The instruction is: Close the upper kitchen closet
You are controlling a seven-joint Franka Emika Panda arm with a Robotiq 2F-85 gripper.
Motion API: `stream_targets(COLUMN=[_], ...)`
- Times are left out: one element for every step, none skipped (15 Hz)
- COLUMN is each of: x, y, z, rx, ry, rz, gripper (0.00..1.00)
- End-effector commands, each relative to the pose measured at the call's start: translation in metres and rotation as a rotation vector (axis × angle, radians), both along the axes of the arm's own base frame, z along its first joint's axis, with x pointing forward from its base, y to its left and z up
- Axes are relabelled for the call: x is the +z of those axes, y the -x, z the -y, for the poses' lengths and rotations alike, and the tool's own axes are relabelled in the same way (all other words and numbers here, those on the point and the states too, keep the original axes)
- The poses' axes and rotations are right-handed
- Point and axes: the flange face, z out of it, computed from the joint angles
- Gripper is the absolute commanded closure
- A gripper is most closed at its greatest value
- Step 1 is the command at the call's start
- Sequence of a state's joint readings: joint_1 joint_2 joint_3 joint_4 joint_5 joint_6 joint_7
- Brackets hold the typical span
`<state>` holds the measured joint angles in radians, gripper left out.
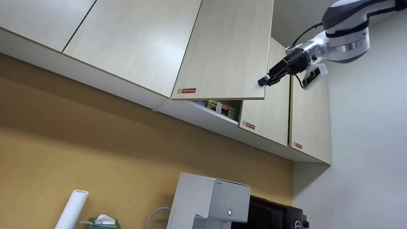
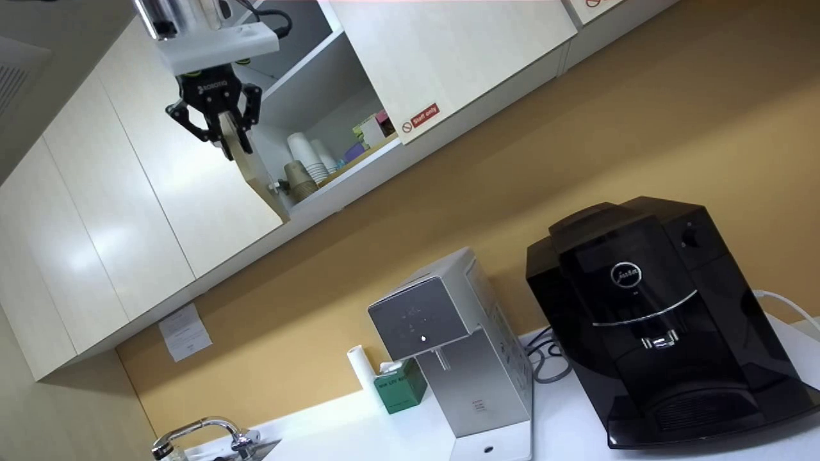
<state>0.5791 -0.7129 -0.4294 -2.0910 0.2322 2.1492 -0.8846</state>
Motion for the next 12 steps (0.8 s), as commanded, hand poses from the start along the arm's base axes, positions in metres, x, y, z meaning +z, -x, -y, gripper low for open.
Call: stream_targets(x=[0.001, 0.002, 0.003, 0.003, 0.004, 0.004, 0.004, 0.005, 0.006, 0.007, 0.006, 0.006], y=[-0.006, -0.009, -0.011, -0.011, -0.011, -0.011, -0.014, -0.019, -0.024, -0.03, -0.035, -0.042], z=[0.004, 0.007, 0.008, 0.008, 0.008, 0.008, 0.013, 0.019, 0.022, 0.026, 0.029, 0.032], rx=[0.012, 0.021, 0.024, 0.025, 0.026, 0.026, 0.022, 0.034, 0.046, 0.054, 0.063, 0.087], ry=[0.006, 0.012, 0.017, 0.019, 0.019, 0.02, 0.005, -0.015, -0.027, -0.04, -0.053, -0.061], rz=[-0.009, -0.014, -0.017, -0.019, -0.021, -0.021, -0.024, -0.016, -0.011, -0.013, -0.013, -0.015], gripper=[0.71, 0.71, 0.71, 0.71, 0.71, 0.93, 0.93, 0.93, 0.93, 0.93, 0.93, 0.93])
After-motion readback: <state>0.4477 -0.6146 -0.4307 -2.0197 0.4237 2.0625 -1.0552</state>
